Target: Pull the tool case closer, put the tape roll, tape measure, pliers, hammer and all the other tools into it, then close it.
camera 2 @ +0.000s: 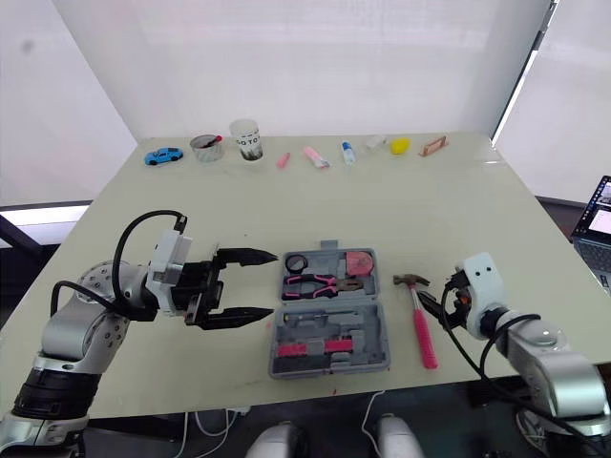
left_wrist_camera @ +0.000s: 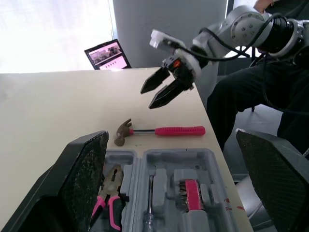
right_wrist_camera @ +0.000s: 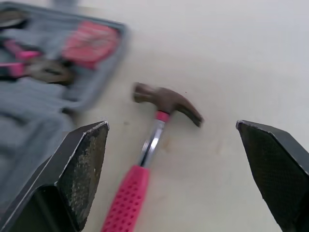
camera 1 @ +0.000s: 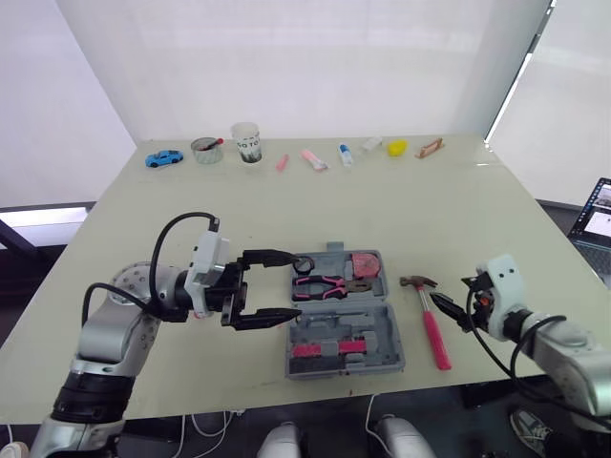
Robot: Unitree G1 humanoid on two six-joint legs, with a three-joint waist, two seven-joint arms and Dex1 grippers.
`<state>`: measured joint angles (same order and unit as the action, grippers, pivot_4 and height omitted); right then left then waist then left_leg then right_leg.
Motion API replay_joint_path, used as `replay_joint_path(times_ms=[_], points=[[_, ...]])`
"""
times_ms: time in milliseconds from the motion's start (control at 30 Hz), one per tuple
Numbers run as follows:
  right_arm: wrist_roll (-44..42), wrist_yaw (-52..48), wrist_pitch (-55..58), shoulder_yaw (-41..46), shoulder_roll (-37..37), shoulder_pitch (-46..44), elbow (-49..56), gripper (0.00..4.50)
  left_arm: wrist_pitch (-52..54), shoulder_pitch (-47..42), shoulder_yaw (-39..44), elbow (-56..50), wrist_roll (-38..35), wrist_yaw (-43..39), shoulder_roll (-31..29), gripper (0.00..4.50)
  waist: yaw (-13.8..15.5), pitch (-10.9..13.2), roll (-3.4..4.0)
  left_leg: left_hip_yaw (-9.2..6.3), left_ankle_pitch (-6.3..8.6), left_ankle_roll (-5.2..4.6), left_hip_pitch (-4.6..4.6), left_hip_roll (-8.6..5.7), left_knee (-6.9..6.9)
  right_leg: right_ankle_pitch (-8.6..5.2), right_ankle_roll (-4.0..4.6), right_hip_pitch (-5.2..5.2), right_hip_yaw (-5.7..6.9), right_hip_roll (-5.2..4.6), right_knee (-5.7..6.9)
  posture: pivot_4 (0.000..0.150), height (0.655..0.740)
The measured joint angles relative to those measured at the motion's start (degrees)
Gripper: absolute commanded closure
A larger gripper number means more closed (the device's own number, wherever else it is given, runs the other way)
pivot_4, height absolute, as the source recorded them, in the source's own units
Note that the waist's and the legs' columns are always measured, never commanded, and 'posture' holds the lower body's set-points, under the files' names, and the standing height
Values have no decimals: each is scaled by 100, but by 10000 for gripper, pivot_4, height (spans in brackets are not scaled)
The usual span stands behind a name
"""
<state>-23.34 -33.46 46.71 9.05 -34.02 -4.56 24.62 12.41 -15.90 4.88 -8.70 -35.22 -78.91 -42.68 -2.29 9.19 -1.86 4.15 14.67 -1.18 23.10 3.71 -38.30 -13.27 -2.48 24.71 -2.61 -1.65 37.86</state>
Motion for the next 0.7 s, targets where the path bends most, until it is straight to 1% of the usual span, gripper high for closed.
replay_joint_path(times_ms=[33, 100, 200, 267, 367, 433, 567, 700], points=[[-5, -23, -13, 3, -13, -11, -6, 422, -1, 0, 0, 0, 0, 0, 0, 0, 0, 0, -1, -1, 0, 0, 0, 0, 0, 0, 0, 0, 0, 1, 0, 1500, 7400], [-71, -461, -242, -67, -258, -163, -248, 422, -24, 13, 2, 0, 0, 28, 22, 0, -1, 1, 0, 4, 0, 0, 0, 0, -1, 1, 0, 0, -4, 1, 0, 1500, 7400], [-70, -1573, -929, -251, -919, -621, -993, 422, -49, 119, 47, -2, 2, 67, 23, 0, -1, 3, -1, 11, 0, 0, 0, -3, -4, 4, 5, -1, -10, -2, -3, 1500, 7400], [-76, -2316, -1354, -385, -1231, -974, -1369, 422, -64, 237, 76, -2, 30, 59, -49, 0, -3, 5, -4, 8, 0, -1, -1, -3, -2, 3, 5, -1, -8, -1, -4, 1500, 7400], [-5, -3320, -1944, -845, -1378, -1700, -2177, 422, -85, 328, 129, -1, 90, 46, -108, 0, -4, 8, -6, 4, 0, -1, -3, -2, 0, 5, 7, 0, -5, 1, -2, 1500, 7400], [166, -3773, -2334, -1117, -1385, -2130, -2655, 422, -93, 367, 154, -18, 91, 64, -116, 0, 2, 10, -4, 6, 0, -1, -2, -2, -1, 7, 10, 0, -6, 1, -2, 1500, 7400], [932, -4672, -3876, -1839, -1375, -3091, -3987, 422, -92, 553, 257, -158, 11, 108, -109, 0, 10, 14, -4, 12, 0, -1, 1, -2, -1, 11, 14, 1, -6, -3, -7, 1500, 7400], [1871, -5367, -5974, -2561, -1200, -3992, -5585, 422, -93, 706, 417, -280, -50, 208, -91, 0, 13, 25, 4, 14, 0, -1, 1, -2, -1, 12, 13, 1, -6, -3, -8, 1500, 7400]])
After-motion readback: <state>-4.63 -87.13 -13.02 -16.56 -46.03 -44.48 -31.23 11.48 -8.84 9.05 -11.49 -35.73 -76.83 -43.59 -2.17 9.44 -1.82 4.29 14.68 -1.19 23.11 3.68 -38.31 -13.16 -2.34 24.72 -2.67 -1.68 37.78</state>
